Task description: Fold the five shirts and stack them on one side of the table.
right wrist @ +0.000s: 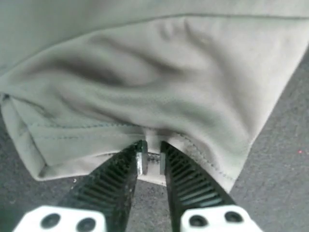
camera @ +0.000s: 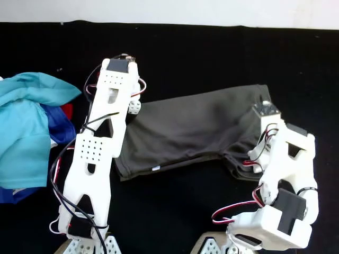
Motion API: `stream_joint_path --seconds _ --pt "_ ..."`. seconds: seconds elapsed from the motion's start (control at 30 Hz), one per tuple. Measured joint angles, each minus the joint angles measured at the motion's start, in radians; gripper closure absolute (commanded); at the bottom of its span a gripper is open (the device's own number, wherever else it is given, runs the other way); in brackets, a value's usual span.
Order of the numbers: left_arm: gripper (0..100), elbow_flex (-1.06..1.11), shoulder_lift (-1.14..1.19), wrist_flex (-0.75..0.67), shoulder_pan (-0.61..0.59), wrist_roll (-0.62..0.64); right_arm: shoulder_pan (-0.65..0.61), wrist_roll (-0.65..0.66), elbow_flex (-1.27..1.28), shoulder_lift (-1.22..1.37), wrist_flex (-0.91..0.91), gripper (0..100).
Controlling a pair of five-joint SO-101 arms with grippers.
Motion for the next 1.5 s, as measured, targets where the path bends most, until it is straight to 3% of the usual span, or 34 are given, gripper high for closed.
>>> stream_joint_path --seconds 0.33,0.6,0.97,1.4,1.5 --pt "99 0.0 0.0 0.0 0.0 0.0 0.064 0.11 -0.048 -0.003 0.127 93.6" --pt "99 0.0 0.0 0.0 0.0 0.0 -0.006 -0.009 -0.11 -0.003 0.072 93.6" --pt "99 0.0 0.0 0.0 0.0 0.0 -0.043 -0.018 0.031 -0.003 -0.037 93.6" --pt "99 0.0 0.0 0.0 0.0 0.0 0.049 0.083 -0.181 -0.005 0.276 93.5" --pt "99 0.0 0.0 0.0 0.0 0.0 0.051 0.124 -0.249 -0.005 0.358 87.5"
